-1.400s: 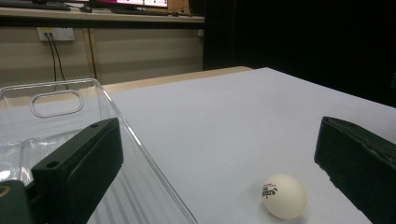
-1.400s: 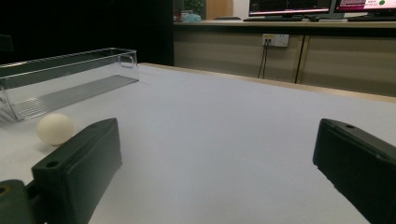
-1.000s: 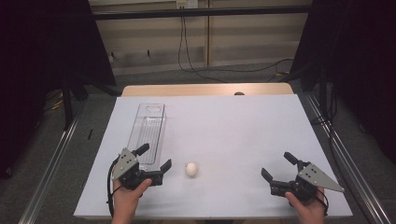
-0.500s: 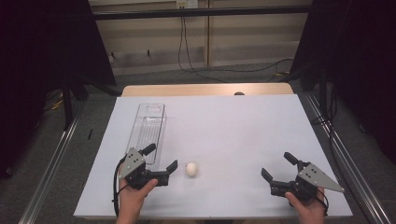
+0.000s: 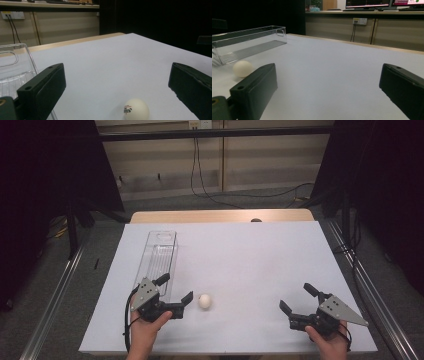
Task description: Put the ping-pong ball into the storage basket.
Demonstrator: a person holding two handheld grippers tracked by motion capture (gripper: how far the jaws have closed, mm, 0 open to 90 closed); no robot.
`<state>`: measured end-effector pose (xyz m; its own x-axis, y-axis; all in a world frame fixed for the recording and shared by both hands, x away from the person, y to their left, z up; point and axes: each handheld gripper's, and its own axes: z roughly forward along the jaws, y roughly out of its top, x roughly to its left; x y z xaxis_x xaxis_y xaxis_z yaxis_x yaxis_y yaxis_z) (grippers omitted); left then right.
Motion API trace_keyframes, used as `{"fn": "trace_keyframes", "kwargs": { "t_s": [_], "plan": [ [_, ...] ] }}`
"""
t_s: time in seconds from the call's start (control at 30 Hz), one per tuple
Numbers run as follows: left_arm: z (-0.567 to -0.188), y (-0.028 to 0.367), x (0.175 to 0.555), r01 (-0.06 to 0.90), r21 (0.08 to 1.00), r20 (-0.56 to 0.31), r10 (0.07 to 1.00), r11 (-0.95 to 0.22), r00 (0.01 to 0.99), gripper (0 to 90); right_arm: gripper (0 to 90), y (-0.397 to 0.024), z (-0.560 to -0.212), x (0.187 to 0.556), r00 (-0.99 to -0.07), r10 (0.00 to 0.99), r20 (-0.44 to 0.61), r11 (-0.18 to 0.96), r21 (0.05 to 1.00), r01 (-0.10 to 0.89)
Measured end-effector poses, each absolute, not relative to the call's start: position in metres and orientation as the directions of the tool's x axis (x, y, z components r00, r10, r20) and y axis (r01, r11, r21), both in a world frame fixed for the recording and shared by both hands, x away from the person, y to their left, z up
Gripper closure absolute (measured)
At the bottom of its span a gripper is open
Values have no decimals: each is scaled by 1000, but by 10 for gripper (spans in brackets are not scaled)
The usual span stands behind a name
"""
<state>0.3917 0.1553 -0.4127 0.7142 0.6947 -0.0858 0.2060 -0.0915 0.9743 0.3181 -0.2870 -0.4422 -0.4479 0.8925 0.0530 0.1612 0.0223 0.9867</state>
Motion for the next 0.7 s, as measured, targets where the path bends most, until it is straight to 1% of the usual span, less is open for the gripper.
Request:
{"fn": "trace_keyframes", "kwargs": {
  "t_s": [0.2, 0.3, 0.7],
  "plan": [
    [-414, 153, 393, 212, 970, -74, 687, -118, 723, 13, 11, -287, -442, 318, -446, 893, 54, 21, 987, 162],
    [-414, 150, 393, 214, 972, -86, 690, -101, 719, 13, 11, -287, -442, 318, -447, 893, 53, 24, 986, 163],
    [-415, 145, 394, 220, 967, -79, 681, -124, 728, 13, 11, -286, -443, 318, -445, 894, 54, 22, 986, 164]
  ]
}}
